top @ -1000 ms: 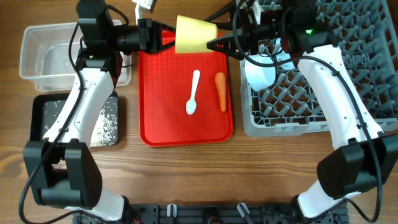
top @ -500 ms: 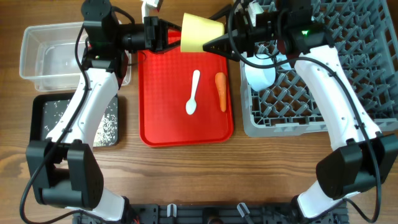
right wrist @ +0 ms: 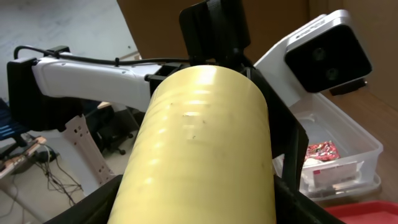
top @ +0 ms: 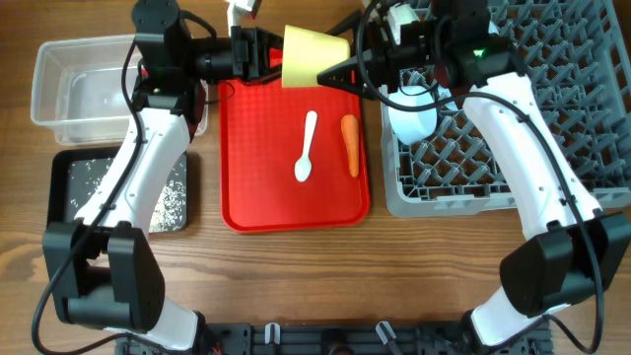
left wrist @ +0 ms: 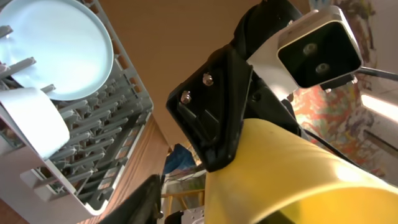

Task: Sort waste into correct bins and load items into the dishwasher rack
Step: 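Grasp the yellow cup with the right gripper and release the left gripper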

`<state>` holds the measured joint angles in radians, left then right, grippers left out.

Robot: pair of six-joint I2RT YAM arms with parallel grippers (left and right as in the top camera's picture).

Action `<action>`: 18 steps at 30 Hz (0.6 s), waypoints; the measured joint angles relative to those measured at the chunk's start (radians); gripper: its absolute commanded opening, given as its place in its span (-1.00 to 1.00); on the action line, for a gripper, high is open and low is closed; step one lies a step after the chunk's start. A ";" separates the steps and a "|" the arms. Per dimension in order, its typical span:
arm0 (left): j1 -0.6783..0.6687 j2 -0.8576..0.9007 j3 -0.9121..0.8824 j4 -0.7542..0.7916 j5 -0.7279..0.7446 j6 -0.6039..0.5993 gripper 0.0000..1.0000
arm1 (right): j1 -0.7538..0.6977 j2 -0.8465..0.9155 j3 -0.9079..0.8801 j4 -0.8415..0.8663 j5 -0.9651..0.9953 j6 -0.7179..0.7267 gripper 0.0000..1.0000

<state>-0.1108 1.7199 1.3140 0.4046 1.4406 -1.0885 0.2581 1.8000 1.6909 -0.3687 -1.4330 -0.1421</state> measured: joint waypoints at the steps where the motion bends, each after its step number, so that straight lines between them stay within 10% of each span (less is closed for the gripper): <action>1: 0.000 0.000 0.000 0.001 0.000 0.000 -0.11 | -0.005 0.000 0.000 0.000 0.000 0.000 0.09; 18: 0.005 0.000 0.000 0.000 0.000 0.011 -0.03 | -0.280 0.000 0.000 -0.209 0.051 0.011 0.09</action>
<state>-0.1062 1.7199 1.3140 0.4049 1.4406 -1.0771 -0.0223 1.8000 1.6909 -0.5777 -1.3823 -0.1307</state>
